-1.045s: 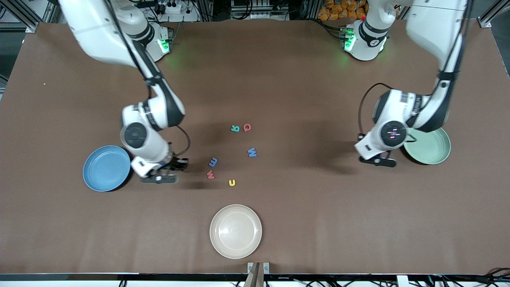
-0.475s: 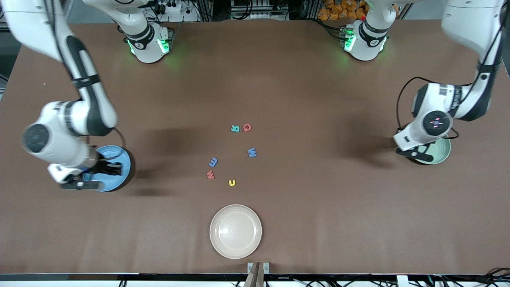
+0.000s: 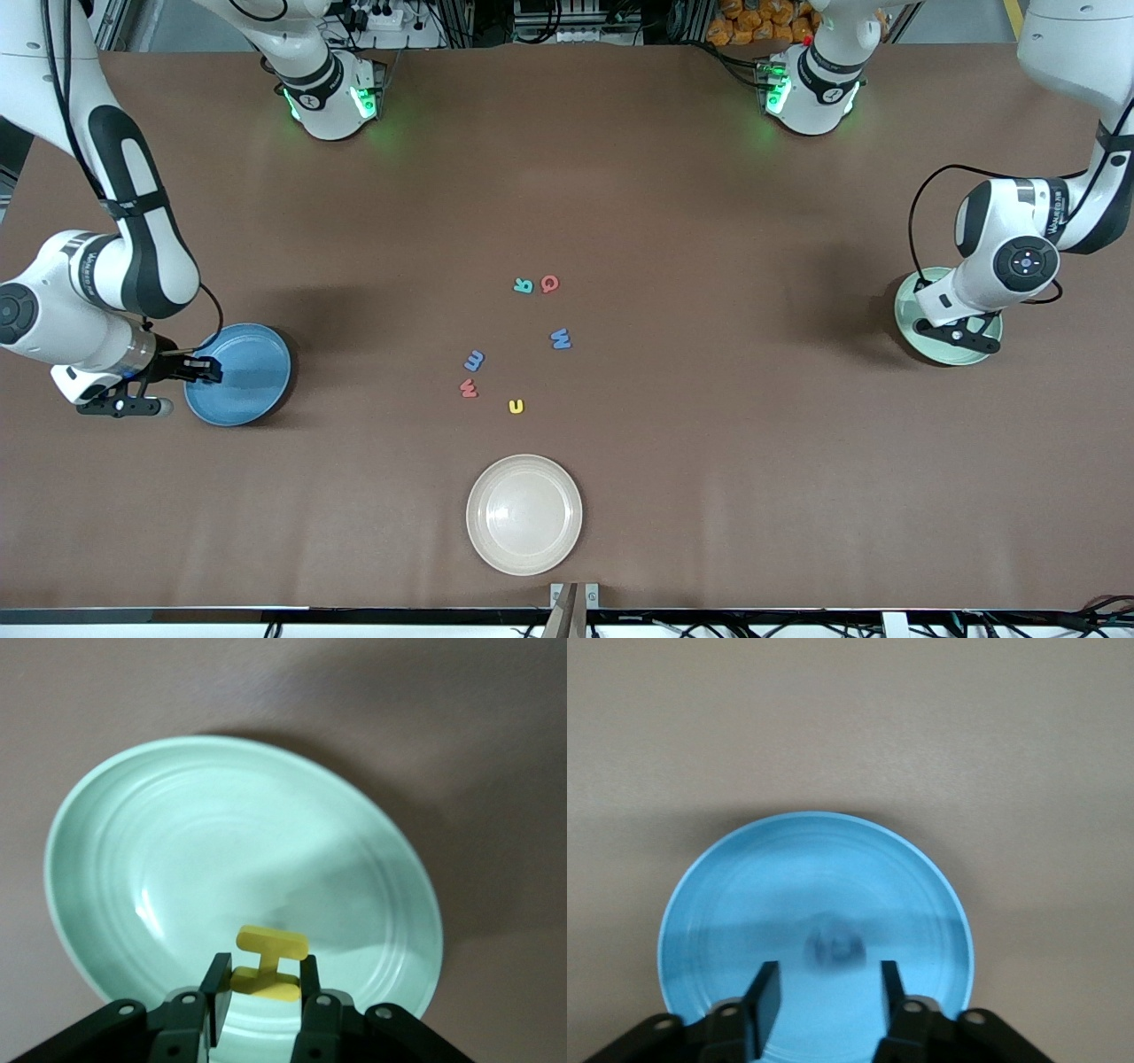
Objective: Sort upper and lower case letters into plates
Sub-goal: 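Carry the H to the green plate while the right gripper drops the g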
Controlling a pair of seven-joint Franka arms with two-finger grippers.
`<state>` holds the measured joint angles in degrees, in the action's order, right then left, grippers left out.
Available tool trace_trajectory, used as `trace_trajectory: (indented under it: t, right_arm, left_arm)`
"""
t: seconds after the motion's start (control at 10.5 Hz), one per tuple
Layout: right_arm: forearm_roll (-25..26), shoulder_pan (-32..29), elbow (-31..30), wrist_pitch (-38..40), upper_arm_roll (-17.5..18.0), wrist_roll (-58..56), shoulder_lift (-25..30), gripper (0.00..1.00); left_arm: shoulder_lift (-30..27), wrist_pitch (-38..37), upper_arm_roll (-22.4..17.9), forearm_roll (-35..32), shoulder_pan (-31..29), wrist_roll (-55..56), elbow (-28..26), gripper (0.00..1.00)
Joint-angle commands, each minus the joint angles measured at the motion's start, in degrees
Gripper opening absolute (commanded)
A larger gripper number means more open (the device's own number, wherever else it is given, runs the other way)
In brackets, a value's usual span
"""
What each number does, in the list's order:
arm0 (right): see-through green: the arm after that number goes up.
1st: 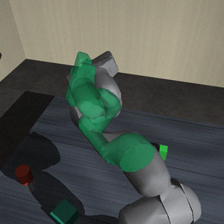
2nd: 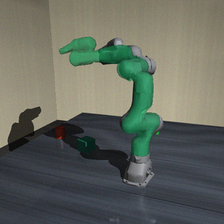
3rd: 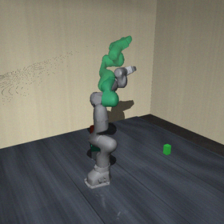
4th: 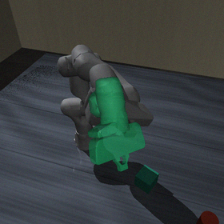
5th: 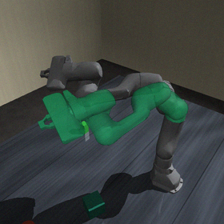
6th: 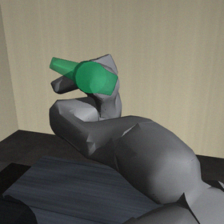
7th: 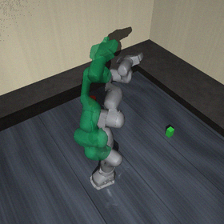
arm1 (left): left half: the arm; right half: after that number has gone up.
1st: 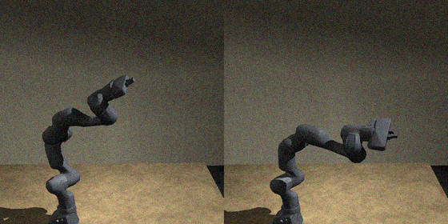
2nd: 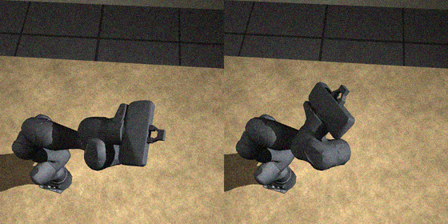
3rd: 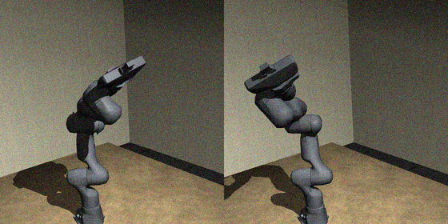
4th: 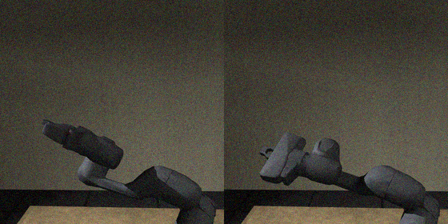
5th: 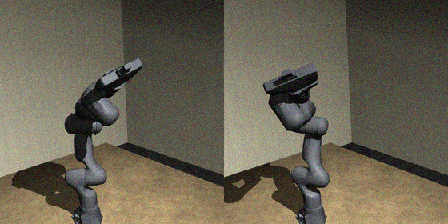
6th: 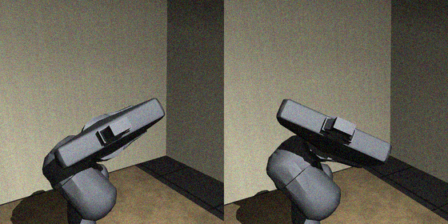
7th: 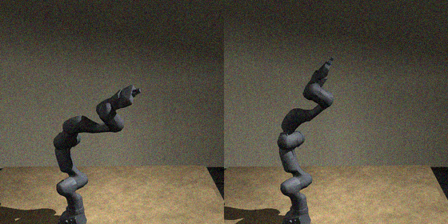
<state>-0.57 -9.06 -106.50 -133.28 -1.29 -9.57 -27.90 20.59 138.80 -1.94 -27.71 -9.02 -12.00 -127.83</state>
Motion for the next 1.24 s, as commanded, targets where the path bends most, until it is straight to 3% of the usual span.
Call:
trace_trajectory:
  t: [0.0,0.57,1.05,1.14]
  right_arm:
    - [0.92,0.0,-0.29,0.21,0.58,0.25,0.3,1.0]
    - [0.49,4.04,-0.29,0.65,0.85,1.04,0.48,1.0]
    - [-0.13,13.51,0.06,-0.3,1.02,6.88,1.18,1.0]
    - [-0.13,16.32,0.15,-1.7,1.02,11.45,0.92,1.0]
  left_arm:
    - [2.0,2.7,1.58,2.2,-0.56,2.41,-0.05,0.0]
    - [2.0,2.52,10.02,7.83,-0.29,12.96,0.48,0.0]
    - [2.0,0.42,15.74,16.37,0.32,17.36,3.46,0.0]
    - [2.0,-0.2,16.0,16.64,0.24,17.19,4.07,0.59]
